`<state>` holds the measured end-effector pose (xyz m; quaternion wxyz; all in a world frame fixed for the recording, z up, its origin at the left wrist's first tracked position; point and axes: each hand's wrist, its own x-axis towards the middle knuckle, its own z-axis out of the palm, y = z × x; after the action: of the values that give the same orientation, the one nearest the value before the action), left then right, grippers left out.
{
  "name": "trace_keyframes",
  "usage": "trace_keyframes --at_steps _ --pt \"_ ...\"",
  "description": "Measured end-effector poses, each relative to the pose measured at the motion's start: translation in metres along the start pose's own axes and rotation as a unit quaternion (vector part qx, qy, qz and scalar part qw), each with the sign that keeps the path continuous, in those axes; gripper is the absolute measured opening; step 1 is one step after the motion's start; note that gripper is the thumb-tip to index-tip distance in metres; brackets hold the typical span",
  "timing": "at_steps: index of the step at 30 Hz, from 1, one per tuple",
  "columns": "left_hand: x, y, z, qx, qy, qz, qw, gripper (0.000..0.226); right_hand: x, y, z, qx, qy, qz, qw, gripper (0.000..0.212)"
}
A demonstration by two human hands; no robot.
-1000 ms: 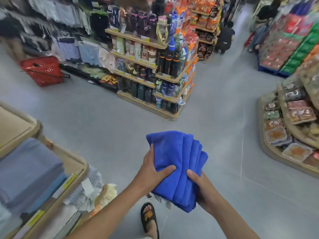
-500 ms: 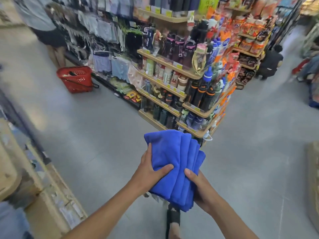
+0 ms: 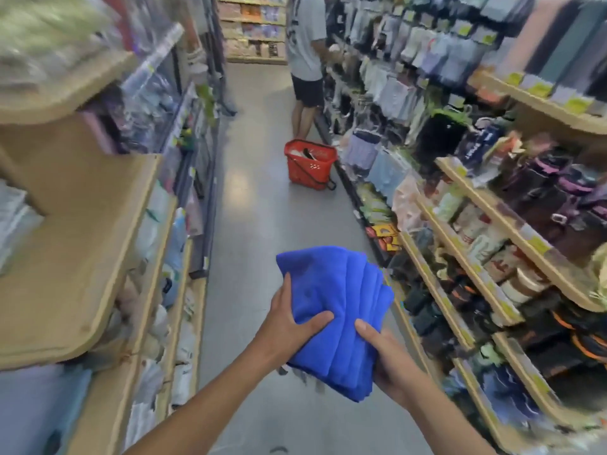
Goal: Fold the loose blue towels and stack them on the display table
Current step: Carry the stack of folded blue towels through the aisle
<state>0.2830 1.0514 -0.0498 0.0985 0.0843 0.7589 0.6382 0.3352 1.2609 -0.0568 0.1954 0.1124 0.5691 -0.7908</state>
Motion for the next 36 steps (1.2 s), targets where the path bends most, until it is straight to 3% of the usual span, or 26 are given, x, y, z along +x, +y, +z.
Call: trace_keyframes --at_steps 2,6,13,16,21,25,28,31,34,36 --pt "0.024 -0.006 -0.028 0.011 0.071 -0.023 0.997 0.114 0.055 -0.022 0.013 -0.034 -0.052 0.012 0.998 0.069" --pt "0.062 -0.027 -0.093 0.017 0.194 -0.06 0.979 0.134 0.161 -0.05 0.063 -0.088 -0.16 0.056 0.982 0.082" --pt "0.119 -0.012 -0.236 0.022 0.362 -0.056 0.93 0.111 0.312 -0.105 0.202 -0.131 -0.32 0.091 0.934 0.093" --pt "0.116 0.005 -0.286 0.057 0.458 -0.064 0.885 0.113 0.356 -0.121 0.268 -0.122 -0.401 0.119 0.9 0.099" --pt "0.087 0.014 -0.341 0.049 0.623 -0.113 0.772 0.115 0.408 -0.126 0.388 -0.173 -0.548 0.172 0.8 0.097" --pt "0.075 0.013 -0.355 0.011 0.712 -0.164 0.683 0.128 0.431 -0.111 0.455 -0.213 -0.596 0.259 0.73 0.086" --pt "0.077 0.022 -0.365 -0.022 0.754 -0.213 0.621 0.144 0.444 -0.107 0.496 -0.246 -0.625 0.31 0.673 0.078" --pt "0.079 0.035 -0.38 -0.02 0.769 -0.262 0.583 0.139 0.46 -0.106 0.526 -0.229 -0.663 0.364 0.613 0.065" --pt "0.09 0.039 -0.394 -0.007 0.754 -0.319 0.575 0.141 0.483 -0.096 0.541 -0.231 -0.656 0.408 0.591 0.063" --pt "0.107 0.026 -0.394 -0.024 0.716 -0.378 0.587 0.141 0.502 -0.085 0.54 -0.28 -0.637 0.397 0.598 0.065"
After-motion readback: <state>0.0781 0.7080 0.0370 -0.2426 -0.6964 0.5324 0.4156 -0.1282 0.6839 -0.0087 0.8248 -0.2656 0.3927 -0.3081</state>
